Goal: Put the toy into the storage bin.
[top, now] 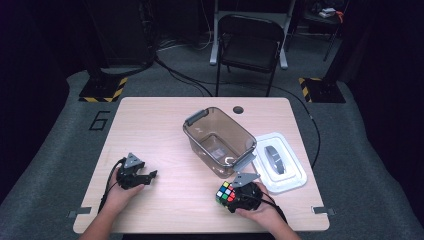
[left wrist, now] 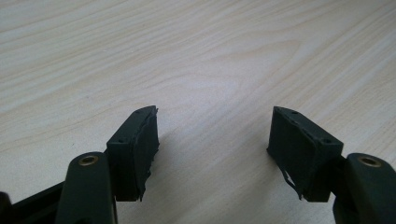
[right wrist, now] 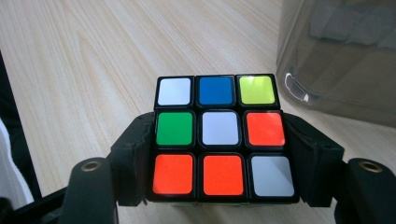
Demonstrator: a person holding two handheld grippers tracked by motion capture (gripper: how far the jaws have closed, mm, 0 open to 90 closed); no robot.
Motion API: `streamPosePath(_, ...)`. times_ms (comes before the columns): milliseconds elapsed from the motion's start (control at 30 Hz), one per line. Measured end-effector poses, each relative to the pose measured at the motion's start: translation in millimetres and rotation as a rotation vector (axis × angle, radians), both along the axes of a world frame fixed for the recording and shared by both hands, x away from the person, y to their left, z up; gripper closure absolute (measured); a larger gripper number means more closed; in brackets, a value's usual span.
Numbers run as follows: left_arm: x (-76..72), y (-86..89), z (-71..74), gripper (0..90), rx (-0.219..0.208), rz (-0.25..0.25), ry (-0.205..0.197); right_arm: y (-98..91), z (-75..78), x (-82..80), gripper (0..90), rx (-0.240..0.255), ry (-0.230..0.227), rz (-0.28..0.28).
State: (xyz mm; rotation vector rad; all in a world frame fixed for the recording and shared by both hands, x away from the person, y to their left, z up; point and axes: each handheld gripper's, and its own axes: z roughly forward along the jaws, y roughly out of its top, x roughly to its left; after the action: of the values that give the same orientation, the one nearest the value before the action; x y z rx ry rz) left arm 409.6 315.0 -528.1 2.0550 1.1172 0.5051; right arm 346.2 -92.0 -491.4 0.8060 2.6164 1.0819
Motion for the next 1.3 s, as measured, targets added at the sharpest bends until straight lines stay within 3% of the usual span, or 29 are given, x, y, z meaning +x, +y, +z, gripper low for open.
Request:
streamPosePath(700,0.0,-0.1,0.0,33.0,0.000,0.001,-0.001,2.6,2.9,-1.4,33.4,-0.015,-0.008,-0.004)
streamPosePath(1300,0.3,0.0,0.1,33.0,0.006,-0.002,-0.005,10.2,27.5,-12.0,33.5,-0.023,0.008,0.026)
